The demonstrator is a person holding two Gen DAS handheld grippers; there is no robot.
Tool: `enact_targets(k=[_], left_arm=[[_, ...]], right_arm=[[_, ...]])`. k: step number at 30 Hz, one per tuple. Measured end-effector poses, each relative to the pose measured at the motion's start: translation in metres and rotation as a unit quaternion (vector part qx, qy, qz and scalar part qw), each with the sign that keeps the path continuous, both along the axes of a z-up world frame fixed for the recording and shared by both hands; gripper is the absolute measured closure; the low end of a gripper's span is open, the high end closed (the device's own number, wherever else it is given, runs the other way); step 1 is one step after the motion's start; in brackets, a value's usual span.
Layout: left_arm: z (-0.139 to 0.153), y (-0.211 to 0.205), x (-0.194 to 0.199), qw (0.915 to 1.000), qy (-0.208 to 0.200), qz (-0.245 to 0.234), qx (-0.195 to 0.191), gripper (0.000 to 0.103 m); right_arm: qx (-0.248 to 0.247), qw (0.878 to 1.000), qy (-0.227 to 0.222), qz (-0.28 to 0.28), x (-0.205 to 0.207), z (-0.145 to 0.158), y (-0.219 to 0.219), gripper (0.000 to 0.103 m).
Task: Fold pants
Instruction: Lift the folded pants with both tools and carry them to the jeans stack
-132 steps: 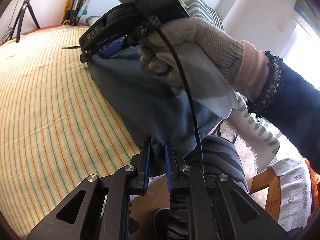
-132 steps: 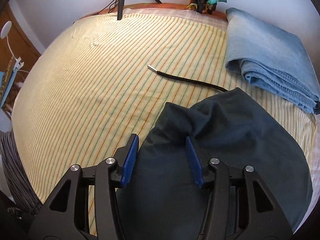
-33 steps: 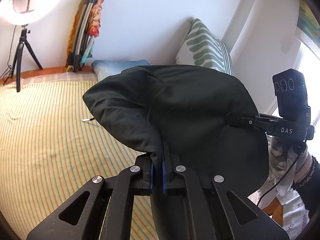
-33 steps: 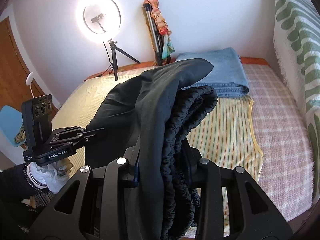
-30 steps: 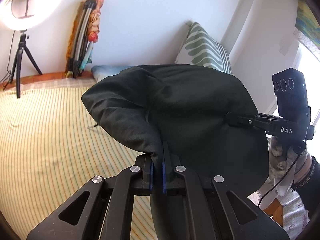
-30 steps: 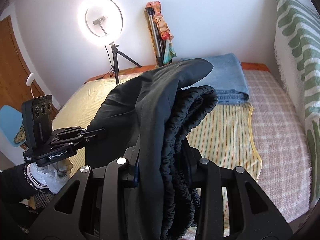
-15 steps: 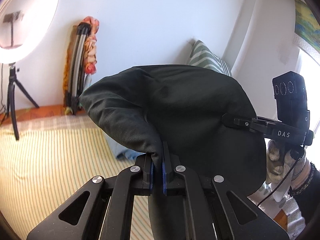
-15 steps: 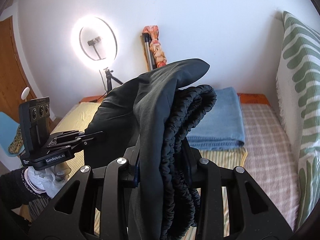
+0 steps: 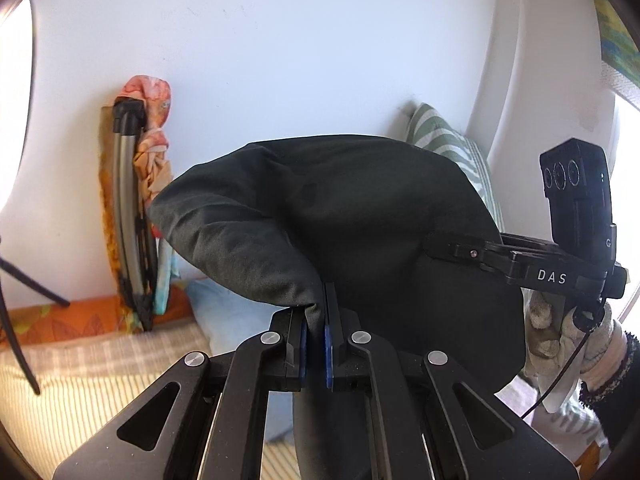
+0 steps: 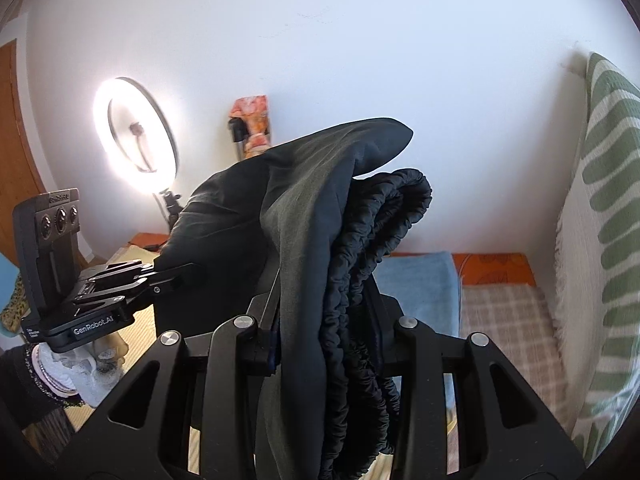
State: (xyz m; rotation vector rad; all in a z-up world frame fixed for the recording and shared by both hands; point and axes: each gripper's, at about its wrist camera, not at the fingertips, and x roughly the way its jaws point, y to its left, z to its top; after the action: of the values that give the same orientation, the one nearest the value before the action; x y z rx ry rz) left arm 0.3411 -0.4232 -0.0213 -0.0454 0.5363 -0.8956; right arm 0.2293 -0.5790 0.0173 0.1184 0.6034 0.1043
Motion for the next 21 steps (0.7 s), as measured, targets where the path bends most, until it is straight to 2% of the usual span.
enact_targets(k=[4,11,16,21], left_arm=[[-0.008,-0.019,0.022,1.0000,0.000,0.003,0.008,0.099],[-0.047,-0.045,0.054,0.9989,0.027,0.011,0.036,0.099],[-0.071,-0.051,0.071,0.9970,0.046,0.026,0.056,0.099],[-0.080,-0.056,0.085,0.9958,0.052,0.031,0.069,0.099]], right_arm=[[0.004,1.000,0.010,-0.002,0.033,-0.016,-0.019,0.069],[0.015,0.999,0.046,-0.006,0.079,-0.066,-0.047,0.069],[0.009,0.997,0.071,-0.006,0.098,-0.098,-0.053,0.069],[0.010,0.995,0.094,-0.020,0.113,-0.116,-0.062,0.067]])
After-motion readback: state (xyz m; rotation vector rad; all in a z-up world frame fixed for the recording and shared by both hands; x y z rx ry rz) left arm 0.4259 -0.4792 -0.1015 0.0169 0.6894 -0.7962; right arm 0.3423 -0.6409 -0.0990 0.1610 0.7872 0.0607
